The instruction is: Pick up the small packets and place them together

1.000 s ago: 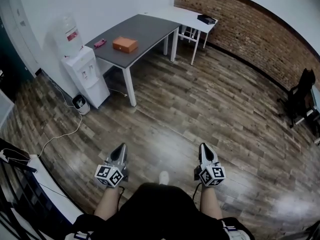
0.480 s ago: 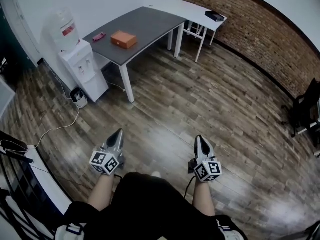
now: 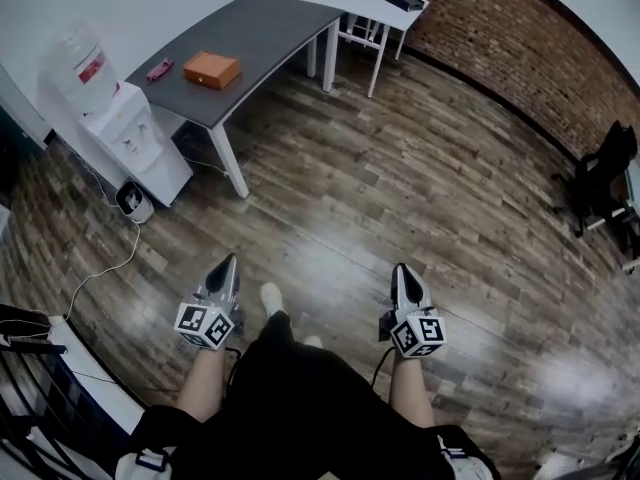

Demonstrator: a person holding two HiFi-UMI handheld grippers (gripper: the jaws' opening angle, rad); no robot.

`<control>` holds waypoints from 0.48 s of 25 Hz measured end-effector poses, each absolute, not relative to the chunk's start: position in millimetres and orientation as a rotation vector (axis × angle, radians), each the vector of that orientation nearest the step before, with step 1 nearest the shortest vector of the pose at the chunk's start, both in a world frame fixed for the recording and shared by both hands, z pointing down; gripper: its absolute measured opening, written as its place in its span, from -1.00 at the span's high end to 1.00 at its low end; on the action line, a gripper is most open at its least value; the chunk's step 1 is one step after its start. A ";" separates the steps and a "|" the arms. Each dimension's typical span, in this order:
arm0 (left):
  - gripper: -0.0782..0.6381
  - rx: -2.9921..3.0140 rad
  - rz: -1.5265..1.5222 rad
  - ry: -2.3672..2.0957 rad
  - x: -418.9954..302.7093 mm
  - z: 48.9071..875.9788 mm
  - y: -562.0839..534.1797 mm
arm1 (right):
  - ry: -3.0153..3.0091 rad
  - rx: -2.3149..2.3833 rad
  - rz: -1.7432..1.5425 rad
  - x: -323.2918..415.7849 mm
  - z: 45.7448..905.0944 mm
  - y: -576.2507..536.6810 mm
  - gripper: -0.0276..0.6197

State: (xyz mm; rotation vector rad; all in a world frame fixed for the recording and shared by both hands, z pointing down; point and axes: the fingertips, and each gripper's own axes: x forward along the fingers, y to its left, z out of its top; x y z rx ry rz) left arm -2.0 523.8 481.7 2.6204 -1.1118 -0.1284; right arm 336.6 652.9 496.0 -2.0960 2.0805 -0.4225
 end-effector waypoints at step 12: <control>0.79 2.638 -0.219 -1.126 -2.5 476.0 381.3 | 2.152 -2.119 -0.358 332.6 472.9 510.5 0.91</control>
